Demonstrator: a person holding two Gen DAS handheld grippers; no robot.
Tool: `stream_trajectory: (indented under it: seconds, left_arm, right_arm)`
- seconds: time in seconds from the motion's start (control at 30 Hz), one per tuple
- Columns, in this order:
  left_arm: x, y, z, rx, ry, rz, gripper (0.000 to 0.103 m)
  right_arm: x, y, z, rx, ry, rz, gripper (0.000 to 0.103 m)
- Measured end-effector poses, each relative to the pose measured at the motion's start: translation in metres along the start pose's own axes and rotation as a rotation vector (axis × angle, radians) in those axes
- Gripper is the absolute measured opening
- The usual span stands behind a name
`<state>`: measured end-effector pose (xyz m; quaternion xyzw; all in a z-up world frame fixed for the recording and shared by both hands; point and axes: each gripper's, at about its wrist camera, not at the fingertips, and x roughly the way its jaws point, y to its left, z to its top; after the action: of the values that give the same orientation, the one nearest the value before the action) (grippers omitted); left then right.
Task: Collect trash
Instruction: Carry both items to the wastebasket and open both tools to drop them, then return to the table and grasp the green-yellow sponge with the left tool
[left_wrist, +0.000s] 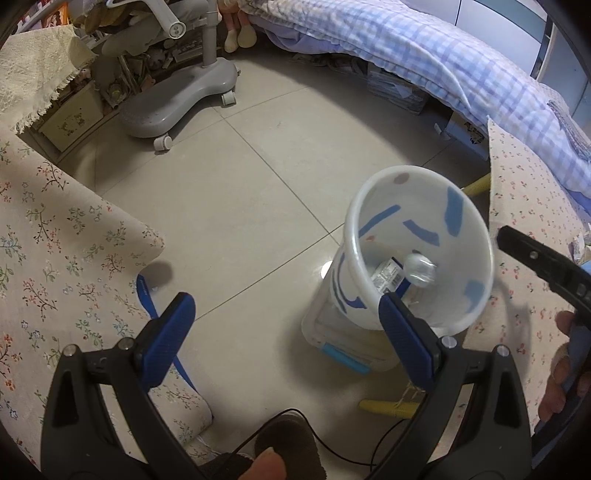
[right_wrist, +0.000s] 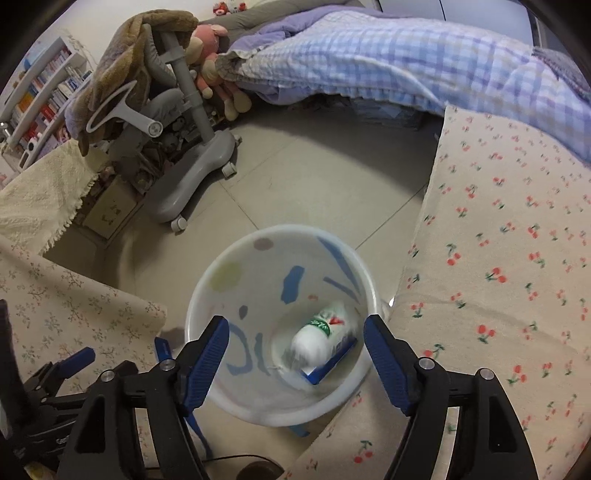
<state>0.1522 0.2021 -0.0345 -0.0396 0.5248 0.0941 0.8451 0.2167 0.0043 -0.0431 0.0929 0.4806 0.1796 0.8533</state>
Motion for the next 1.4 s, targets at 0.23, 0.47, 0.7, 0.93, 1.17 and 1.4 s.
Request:
stream_trajectory:
  seconds: [0.23, 0.47, 0.7, 0.93, 1.17, 1.4]
  left_arm:
    - [-0.007, -0.024, -0.002, 0.041, -0.002, -0.046, 0.099]
    - [-0.015, -0.064, -0.005, 0.109, 0.002, -0.096, 0.099]
    - [-0.027, -0.125, -0.017, 0.224, 0.001, -0.165, 0.099]
    - [-0.045, -0.205, -0.046, 0.397, 0.006, -0.246, 0.099]
    - [-0.061, -0.268, -0.078, 0.536, 0.021, -0.313, 0.099]
    - [-0.075, -0.309, -0.106, 0.602, 0.039, -0.402, 0.099]
  right_arm:
    - [-0.052, -0.021, -0.007, -0.009, -0.037, -0.093, 0.077]
    - [-0.109, -0.084, -0.019, 0.08, -0.065, -0.181, 0.078]
    - [-0.17, -0.156, -0.044, 0.179, -0.101, -0.266, 0.078]
    - [-0.236, -0.22, -0.083, 0.252, -0.14, -0.354, 0.081]
    - [-0.272, -0.266, -0.125, 0.308, -0.135, -0.417, 0.083]
    - [-0.282, -0.297, -0.157, 0.349, -0.099, -0.447, 0.083]
